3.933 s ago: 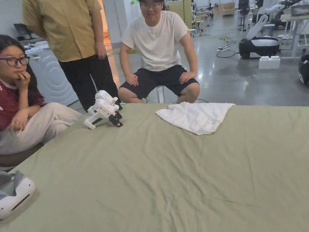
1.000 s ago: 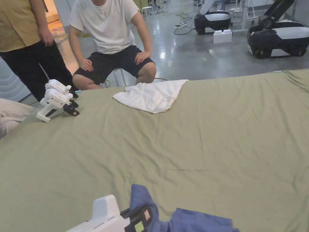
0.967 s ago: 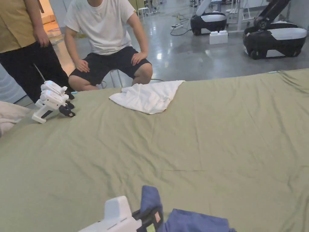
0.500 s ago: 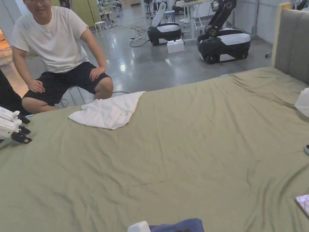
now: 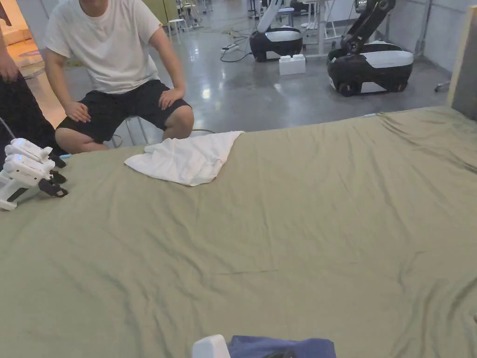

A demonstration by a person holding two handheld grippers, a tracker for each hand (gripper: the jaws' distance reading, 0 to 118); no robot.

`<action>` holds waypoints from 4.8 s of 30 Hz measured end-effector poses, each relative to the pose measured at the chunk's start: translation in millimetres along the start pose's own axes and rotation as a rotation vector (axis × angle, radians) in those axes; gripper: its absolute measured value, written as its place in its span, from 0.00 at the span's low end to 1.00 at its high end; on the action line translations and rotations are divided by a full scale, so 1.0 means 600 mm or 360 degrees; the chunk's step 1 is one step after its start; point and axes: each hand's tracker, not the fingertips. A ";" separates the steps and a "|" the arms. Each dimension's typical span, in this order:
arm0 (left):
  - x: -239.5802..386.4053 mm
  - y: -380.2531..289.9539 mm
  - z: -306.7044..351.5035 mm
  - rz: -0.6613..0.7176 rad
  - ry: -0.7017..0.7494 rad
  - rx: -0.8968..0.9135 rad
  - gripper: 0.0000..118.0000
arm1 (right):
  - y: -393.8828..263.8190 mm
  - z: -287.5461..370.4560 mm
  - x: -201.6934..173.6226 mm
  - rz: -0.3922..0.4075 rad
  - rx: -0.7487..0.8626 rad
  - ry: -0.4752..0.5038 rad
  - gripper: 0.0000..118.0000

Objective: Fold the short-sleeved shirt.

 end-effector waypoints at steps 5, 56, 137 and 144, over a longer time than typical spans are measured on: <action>-0.118 0.020 0.069 0.0202 0.0137 0.0036 0.87 | 0.034 -0.187 0.016 0.0162 -0.0518 -0.0380 0.00; 0.118 0.052 0.372 -0.0988 0.0843 0.1111 0.05 | 0.073 0.249 -0.063 0.0420 0.0957 -0.0592 0.00; 0.173 -0.021 0.404 -0.0703 0.0687 0.1043 1.00 | 0.031 0.298 -0.157 0.0331 0.1007 -0.0590 1.00; 0.155 -0.011 0.360 -0.0731 0.0716 0.0989 1.00 | 0.036 0.272 -0.151 0.0386 0.0947 -0.0549 1.00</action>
